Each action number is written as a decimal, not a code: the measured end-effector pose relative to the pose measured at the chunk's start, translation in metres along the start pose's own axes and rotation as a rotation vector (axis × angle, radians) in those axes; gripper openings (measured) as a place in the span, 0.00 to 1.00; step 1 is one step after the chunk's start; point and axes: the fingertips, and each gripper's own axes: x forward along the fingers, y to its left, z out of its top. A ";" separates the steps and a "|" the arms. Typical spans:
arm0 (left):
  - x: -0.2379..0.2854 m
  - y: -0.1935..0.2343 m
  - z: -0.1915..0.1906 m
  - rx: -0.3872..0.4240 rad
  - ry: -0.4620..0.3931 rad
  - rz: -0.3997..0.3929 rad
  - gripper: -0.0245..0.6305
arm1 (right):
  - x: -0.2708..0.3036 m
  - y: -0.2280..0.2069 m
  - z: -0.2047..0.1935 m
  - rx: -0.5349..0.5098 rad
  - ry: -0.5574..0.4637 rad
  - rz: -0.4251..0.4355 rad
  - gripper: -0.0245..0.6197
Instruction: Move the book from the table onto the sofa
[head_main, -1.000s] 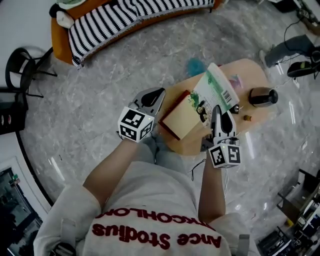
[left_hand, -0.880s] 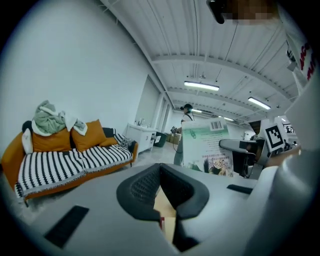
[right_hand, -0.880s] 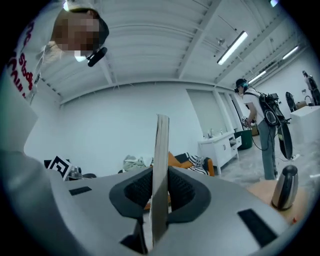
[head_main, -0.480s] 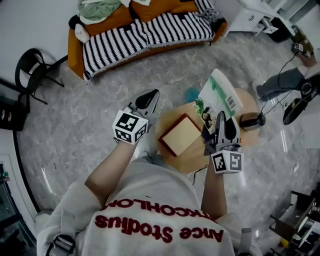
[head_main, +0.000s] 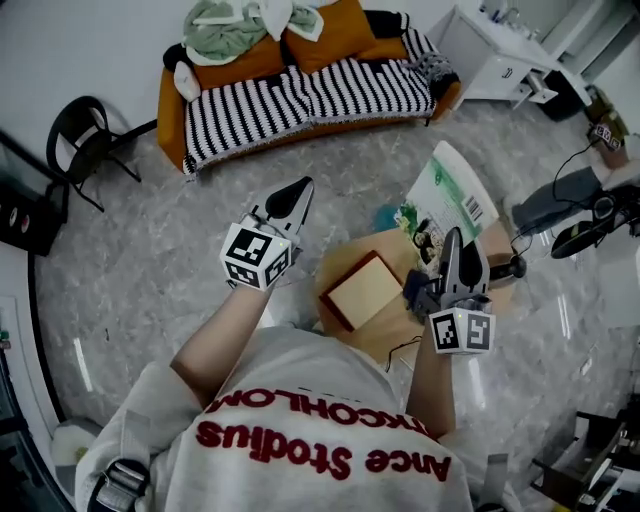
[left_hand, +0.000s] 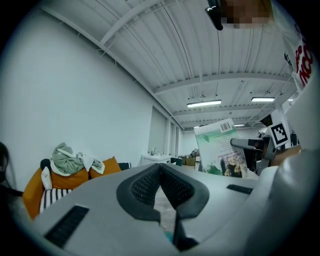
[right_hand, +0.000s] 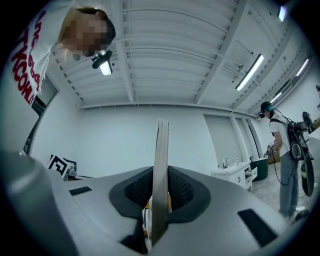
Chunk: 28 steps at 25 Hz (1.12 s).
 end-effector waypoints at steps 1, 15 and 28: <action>-0.004 0.001 0.002 -0.002 -0.007 0.008 0.06 | 0.000 0.002 0.004 -0.002 -0.009 0.005 0.17; -0.038 -0.001 0.007 0.047 -0.039 0.118 0.06 | -0.001 0.011 0.022 0.010 -0.067 0.097 0.17; -0.066 -0.005 0.006 0.066 -0.038 0.247 0.06 | 0.009 0.014 0.026 0.058 -0.077 0.232 0.17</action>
